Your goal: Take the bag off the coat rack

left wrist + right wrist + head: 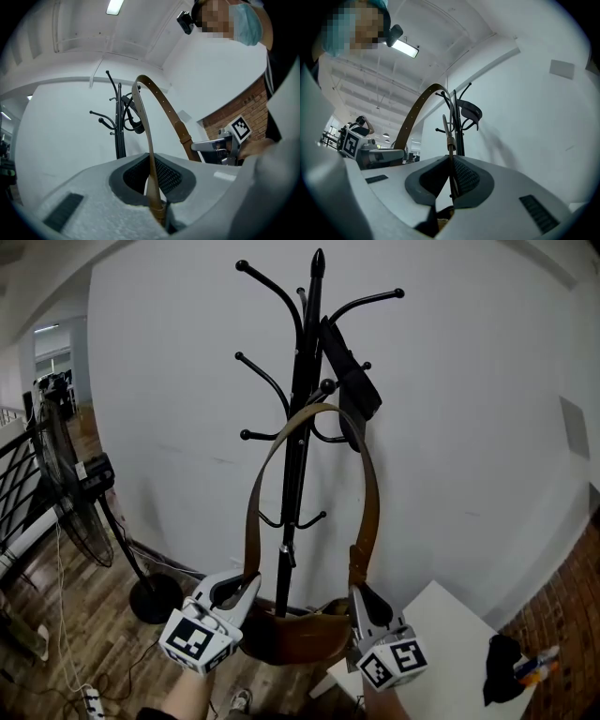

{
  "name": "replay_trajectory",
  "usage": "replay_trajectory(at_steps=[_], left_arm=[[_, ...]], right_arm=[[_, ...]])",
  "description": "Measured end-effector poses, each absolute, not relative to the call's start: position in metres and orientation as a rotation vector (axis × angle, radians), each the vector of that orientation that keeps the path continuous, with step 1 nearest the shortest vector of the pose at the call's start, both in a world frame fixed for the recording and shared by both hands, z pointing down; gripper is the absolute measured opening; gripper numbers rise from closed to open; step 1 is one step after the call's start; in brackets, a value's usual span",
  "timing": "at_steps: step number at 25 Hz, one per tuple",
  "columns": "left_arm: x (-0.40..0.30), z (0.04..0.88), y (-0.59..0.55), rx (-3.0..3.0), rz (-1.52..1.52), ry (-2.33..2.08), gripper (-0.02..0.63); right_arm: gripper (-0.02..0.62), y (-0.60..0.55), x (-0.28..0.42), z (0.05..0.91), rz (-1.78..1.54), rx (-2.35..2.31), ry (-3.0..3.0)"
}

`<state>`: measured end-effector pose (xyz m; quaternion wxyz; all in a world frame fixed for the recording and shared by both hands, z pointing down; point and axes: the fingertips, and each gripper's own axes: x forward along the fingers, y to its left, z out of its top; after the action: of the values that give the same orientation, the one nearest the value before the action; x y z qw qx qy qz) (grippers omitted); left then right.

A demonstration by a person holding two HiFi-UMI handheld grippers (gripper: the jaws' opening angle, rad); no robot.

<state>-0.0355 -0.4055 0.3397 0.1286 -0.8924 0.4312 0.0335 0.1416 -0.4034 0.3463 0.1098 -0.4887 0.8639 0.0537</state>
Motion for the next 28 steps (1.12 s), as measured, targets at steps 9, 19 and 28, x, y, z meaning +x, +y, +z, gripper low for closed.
replay_trajectory(at_steps=[9,19,28], left_arm=[[-0.043,0.377,-0.375,-2.61,0.065,1.367,0.018],[-0.046,0.404,-0.35,-2.629,0.051,1.43,0.018],[-0.05,0.438,-0.337,-2.666,-0.009,1.492,0.018]], right_arm=[[0.026,-0.378,0.132,0.381,0.06,-1.387,2.61],[0.026,-0.351,0.125,0.41,-0.016,-1.342,2.663],[0.026,-0.344,0.118,0.44,-0.128,-1.338,2.69]])
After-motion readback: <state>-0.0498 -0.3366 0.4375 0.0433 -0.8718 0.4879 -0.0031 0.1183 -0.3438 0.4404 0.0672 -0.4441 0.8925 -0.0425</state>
